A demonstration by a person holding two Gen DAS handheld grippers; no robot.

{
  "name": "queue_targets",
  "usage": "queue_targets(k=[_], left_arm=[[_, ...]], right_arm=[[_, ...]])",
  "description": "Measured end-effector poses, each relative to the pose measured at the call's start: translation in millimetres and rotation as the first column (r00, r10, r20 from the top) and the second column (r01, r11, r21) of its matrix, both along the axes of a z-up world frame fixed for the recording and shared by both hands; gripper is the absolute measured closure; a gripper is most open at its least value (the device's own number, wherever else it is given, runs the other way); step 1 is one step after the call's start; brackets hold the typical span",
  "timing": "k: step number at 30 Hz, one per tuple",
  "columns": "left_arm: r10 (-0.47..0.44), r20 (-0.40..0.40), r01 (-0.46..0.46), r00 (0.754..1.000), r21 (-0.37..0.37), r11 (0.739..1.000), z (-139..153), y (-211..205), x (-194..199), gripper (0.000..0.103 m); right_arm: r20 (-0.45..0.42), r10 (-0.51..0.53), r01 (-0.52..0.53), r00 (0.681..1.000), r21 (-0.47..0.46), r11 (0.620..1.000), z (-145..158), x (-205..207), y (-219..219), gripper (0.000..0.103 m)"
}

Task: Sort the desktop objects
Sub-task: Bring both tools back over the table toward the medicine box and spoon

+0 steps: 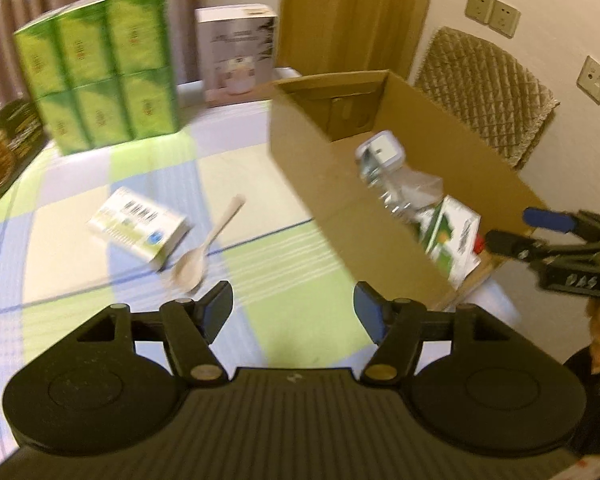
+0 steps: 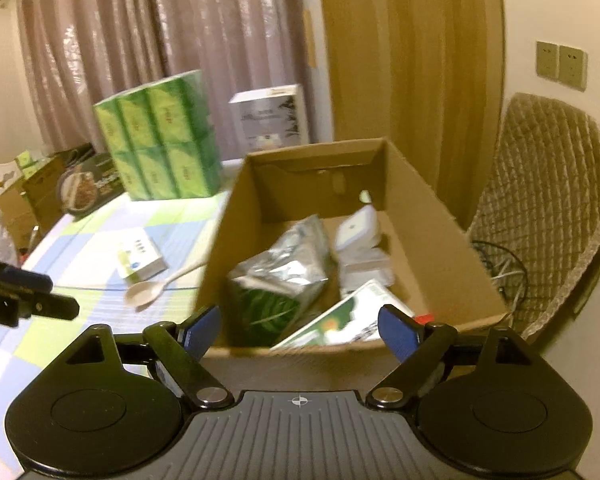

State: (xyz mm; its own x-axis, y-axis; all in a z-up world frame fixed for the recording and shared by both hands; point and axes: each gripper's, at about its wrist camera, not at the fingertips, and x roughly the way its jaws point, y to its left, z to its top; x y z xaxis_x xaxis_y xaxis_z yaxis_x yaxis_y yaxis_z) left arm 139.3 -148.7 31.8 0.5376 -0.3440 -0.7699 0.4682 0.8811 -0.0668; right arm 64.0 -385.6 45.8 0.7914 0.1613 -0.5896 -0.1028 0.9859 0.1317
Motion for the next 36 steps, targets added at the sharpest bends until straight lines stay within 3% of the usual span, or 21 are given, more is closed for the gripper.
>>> queue_targets(k=[6, 11, 20, 36], left_arm=[[0.103, -0.023, -0.103, 0.994, 0.007, 0.995, -14.7, 63.7, -27.6, 0.017], [0.174, -0.063, -0.174, 0.983, 0.000, 0.985, -27.3, 108.2, -44.1, 0.009], [0.241, -0.068, -0.242, 0.968, -0.019, 0.970, -36.8, 151.9, -50.5, 0.005], [0.264, -0.075, -0.265, 0.962, -0.004, 0.964, -55.6, 176.2, -22.6, 0.003]], right_arm=[[0.009, 0.076, -0.077, 0.997, 0.012, 0.997, 2.3, -21.9, 38.6, 0.014], [-0.024, 0.138, -0.138, 0.990, -0.005, 0.990, -4.4, -31.6, 67.4, 0.012], [-0.068, 0.226, -0.229, 0.972, -0.037, 0.973, -17.6, -39.5, 109.4, 0.011], [-0.131, 0.282, -0.290, 0.950, -0.045, 0.956, -42.2, -11.8, 149.4, 0.010]])
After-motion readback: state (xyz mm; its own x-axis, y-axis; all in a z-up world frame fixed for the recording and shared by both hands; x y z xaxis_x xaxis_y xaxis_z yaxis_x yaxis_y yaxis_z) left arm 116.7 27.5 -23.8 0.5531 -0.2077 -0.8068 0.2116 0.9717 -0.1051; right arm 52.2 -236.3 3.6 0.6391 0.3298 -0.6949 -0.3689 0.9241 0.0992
